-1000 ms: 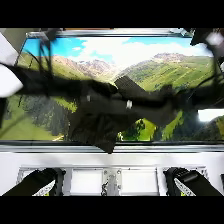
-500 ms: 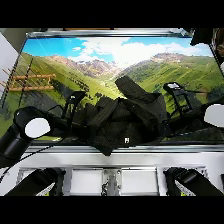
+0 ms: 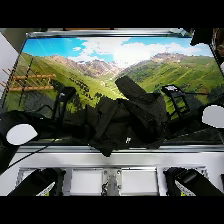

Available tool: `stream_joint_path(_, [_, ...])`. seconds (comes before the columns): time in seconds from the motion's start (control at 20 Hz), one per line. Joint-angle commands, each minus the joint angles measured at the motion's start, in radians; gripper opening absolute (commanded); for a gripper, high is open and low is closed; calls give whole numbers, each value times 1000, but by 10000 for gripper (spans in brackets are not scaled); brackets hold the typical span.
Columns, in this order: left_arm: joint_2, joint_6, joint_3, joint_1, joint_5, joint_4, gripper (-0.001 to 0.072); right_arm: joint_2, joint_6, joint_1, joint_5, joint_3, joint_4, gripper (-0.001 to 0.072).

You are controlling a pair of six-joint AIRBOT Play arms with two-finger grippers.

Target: Fold the clothes and pants, and hang the long-sleeved shirts on hangers.

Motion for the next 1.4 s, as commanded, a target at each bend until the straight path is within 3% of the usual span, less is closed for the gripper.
stream_joint_path(0.0, [-10, 53, 98, 129, -15, 100, 711, 0, 0, 1, 2, 0, 1, 18])
stream_joint_path(0.3, [-161, 217, 259, 509, -32, 202, 711, 0, 0, 1, 2, 0, 1, 18])
stream_joint_path(0.45, [-280, 259, 308, 699, -21, 221, 711, 0, 0, 1, 2, 0, 1, 18])
stream_joint_path(0.75, [-539, 307, 373, 1008, 164, 221, 711, 0, 0, 1, 2, 0, 1, 18])
stream_joint_path(1.1, [-835, 429, 475, 1079, 368, 225, 711, 0, 0, 1, 2, 0, 1, 18])
stream_joint_path(1.35, [-1053, 425, 644, 1023, 377, 424, 711, 0, 0, 1, 2, 0, 1, 18])
